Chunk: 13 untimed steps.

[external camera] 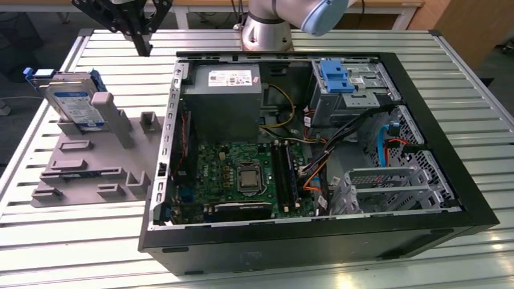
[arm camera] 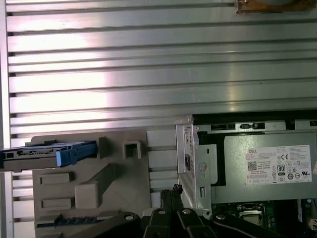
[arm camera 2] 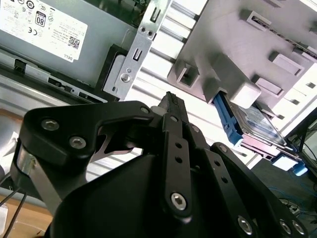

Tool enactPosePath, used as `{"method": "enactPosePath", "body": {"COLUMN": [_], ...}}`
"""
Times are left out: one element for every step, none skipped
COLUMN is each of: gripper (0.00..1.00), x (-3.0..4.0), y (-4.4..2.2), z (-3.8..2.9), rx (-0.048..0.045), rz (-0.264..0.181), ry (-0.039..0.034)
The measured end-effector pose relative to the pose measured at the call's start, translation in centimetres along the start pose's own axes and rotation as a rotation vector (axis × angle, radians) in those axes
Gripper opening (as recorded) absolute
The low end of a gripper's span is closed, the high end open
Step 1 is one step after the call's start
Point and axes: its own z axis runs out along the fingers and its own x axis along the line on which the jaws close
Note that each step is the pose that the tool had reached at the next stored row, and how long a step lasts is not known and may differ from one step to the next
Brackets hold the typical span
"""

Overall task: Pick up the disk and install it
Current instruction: 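Reach for the disk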

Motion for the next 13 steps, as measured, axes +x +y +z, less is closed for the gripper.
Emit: {"method": "enactPosePath", "body": {"gripper": [0.11, 0.11, 0.11, 0.11, 0.11, 0.11, 0.11, 0.11, 0.11, 0.11, 0.11, 0.11, 0.11], "x": [0.02, 0.08, 0.33, 0.67, 1.1, 1.54, 2.0, 2.5, 2.95, 3.4, 3.85, 4.3, 4.68], "y": [0.03, 0.12, 0.21, 0.35, 0.5, 0.58, 0.67, 0.8, 0.93, 1.06, 1.18, 1.3, 1.44], "z": [0.01, 0.01, 0.01, 0.01, 0.02, 0.02, 0.03, 0.05, 0.06, 0.08, 0.1, 0.12, 0.14], "rx": [-0.0001, 0.0, -0.0001, 0.0001, 0.0001, 0.0002, 0.0002, 0.0001, 0.0001, 0.0001, 0.0001, 0.0001, 0.0002], "rz": [0.0, 0.0, 0.0, 0.0, 0.0, 0.0, 0.0, 0.0, 0.0, 0.0, 0.0, 0.0, 0.0], "ry": [-0.0001, 0.0, 0.0, 0.0, -0.0001, 0.0, 0.0001, 0.0, -0.0001, -0.0001, -0.0001, -0.0001, 0.0]}}
